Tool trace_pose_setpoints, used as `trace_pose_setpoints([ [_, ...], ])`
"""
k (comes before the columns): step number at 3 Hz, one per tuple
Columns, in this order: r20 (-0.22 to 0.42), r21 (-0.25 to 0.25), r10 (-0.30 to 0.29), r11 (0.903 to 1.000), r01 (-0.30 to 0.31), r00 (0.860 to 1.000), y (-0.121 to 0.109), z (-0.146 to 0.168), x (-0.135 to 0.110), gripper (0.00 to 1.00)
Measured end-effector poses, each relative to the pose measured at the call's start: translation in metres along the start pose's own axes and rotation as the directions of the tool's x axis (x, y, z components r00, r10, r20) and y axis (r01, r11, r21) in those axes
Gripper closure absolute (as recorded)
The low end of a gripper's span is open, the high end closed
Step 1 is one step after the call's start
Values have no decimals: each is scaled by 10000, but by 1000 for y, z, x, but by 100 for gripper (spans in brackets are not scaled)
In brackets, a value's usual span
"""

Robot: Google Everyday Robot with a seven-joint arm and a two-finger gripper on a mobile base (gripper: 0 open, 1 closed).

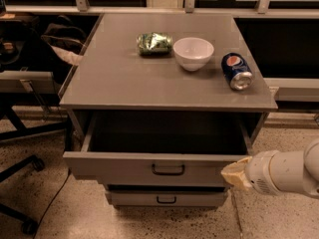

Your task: Close top drawer

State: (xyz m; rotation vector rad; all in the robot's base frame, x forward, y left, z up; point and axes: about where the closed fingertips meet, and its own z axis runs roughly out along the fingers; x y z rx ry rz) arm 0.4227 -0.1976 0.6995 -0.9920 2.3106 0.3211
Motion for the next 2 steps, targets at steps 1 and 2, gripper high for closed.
trace_pose_setpoints([
  [1,217,891,-121,9960,101,9997,-37,10,-46,100],
  [2,212,879,-115,9961,96,9997,-36,11,-47,100],
])
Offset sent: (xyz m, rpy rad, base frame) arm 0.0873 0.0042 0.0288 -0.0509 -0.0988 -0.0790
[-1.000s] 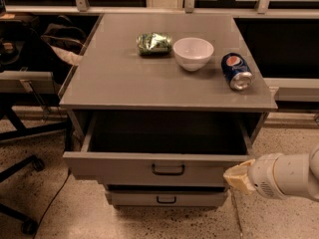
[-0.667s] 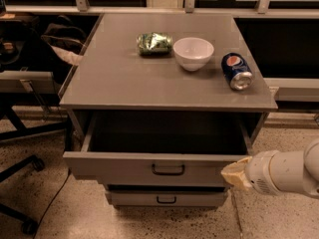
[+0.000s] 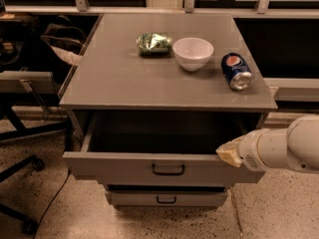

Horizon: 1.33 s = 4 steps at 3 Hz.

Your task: Close top drawer

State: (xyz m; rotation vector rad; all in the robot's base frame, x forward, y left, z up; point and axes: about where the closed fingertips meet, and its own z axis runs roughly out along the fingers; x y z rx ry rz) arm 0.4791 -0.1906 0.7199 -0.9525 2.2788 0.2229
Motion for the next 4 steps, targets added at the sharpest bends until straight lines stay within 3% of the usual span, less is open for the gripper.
trace_pose_setpoints([
  [3,-1,393,896,9952,-896,9960,1,-26,46,100],
  [4,-200,346,1235,9918,-1228,9921,5,-17,60,100],
])
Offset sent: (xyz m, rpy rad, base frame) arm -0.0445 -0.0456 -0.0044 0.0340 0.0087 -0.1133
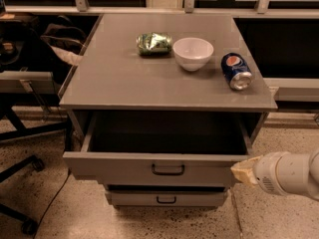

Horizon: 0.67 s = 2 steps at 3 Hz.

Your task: Close top drawer

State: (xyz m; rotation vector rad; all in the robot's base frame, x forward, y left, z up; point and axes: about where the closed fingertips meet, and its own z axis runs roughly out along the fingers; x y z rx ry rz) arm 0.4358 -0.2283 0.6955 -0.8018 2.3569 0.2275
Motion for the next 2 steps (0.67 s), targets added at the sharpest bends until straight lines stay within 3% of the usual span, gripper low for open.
trace_pose_setpoints([
  [1,-206,-215,128,9997,-133,9997,8,15,11,100],
  [2,-271,-211,-65,9998,59,9996,10,30,3,100],
])
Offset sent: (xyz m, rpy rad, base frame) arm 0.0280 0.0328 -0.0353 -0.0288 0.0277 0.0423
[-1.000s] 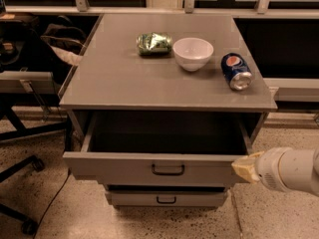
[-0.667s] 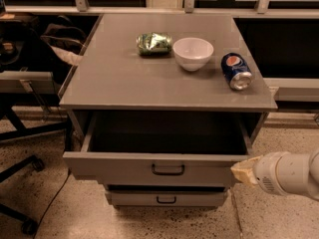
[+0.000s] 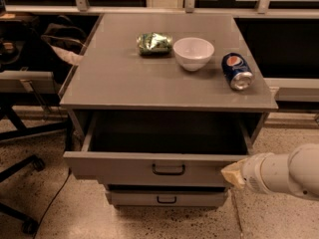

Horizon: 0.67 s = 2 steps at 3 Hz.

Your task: Close top drawer

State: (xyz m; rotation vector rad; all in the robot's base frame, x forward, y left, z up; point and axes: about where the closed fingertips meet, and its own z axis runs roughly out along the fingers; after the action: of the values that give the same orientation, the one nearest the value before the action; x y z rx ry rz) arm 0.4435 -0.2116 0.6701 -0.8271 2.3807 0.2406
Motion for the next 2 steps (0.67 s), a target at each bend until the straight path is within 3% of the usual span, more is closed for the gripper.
trace_pose_setpoints([
  [1,430,324,-387,9988,373,9983,-9,5,-45,100],
  [2,822,633,-710,9958,659,9941,-17,2,-82,82],
])
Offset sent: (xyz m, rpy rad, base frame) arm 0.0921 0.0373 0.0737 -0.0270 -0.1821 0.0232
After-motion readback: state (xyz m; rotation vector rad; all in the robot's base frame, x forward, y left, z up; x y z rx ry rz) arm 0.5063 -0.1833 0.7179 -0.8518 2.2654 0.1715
